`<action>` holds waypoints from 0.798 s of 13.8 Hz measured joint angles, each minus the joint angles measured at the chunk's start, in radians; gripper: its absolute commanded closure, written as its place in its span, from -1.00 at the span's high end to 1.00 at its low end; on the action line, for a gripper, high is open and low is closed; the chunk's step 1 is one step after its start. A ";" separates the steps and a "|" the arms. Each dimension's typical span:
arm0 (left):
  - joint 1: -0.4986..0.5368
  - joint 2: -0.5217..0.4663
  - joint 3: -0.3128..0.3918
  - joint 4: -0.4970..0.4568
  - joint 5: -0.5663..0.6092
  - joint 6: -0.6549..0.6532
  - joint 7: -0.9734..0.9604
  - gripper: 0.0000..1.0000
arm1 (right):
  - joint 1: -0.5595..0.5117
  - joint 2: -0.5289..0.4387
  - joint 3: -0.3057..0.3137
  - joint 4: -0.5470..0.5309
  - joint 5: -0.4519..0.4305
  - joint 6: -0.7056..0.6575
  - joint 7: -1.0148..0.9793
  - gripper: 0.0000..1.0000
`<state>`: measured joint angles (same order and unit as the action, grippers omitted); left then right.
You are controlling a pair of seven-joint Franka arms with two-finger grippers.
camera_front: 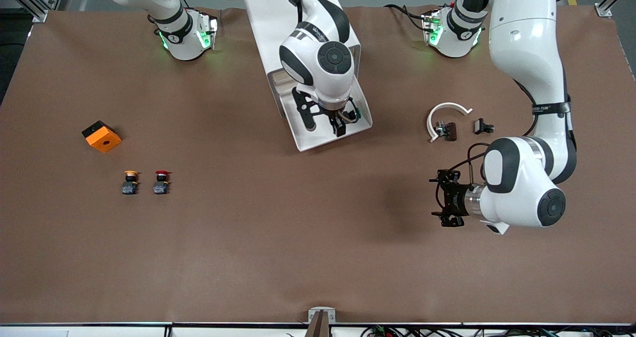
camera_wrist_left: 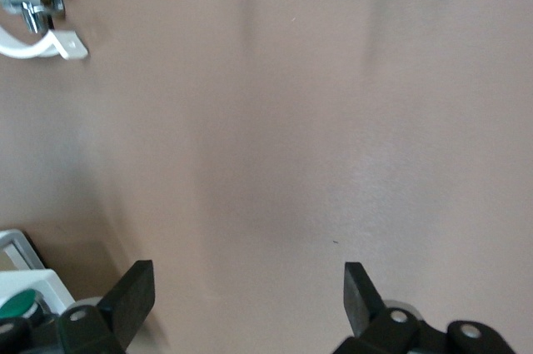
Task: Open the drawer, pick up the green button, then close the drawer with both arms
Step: 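Grasp the green button with the right gripper and lift it out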
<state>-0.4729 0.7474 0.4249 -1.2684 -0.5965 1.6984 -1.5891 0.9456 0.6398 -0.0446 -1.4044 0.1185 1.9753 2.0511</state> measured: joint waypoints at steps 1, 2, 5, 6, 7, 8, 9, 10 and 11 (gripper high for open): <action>-0.001 -0.020 0.000 0.004 0.029 0.000 0.031 1.00 | 0.007 0.011 0.000 0.000 0.000 0.021 0.005 1.00; -0.002 -0.043 0.000 0.007 0.055 -0.001 0.074 1.00 | 0.012 0.020 0.000 0.001 0.000 0.035 0.012 1.00; 0.000 -0.115 0.001 0.009 0.109 -0.007 0.208 1.00 | 0.031 0.055 0.000 0.003 0.000 0.073 0.041 1.00; 0.000 -0.134 0.001 0.009 0.125 -0.008 0.257 1.00 | 0.038 0.066 0.000 0.004 0.000 0.078 0.044 1.00; 0.001 -0.153 0.001 0.009 0.141 -0.008 0.305 1.00 | 0.043 0.075 0.000 0.004 0.000 0.081 0.046 1.00; 0.001 -0.172 0.001 0.008 0.162 -0.009 0.354 1.00 | 0.046 0.082 0.000 0.005 0.000 0.084 0.046 0.93; 0.002 -0.190 0.001 0.008 0.187 -0.017 0.403 1.00 | 0.047 0.086 0.000 0.005 0.000 0.088 0.046 0.81; 0.001 -0.207 0.001 0.008 0.220 -0.033 0.452 1.00 | 0.047 0.088 -0.001 0.006 0.000 0.095 0.046 0.68; -0.002 -0.224 0.001 0.007 0.257 -0.048 0.503 1.00 | 0.047 0.088 -0.001 0.006 0.000 0.100 0.046 0.55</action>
<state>-0.4748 0.5239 0.4256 -1.2609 -0.3400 1.6509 -1.0861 0.9930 0.7281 -0.0455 -1.3985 0.1188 2.0751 2.0969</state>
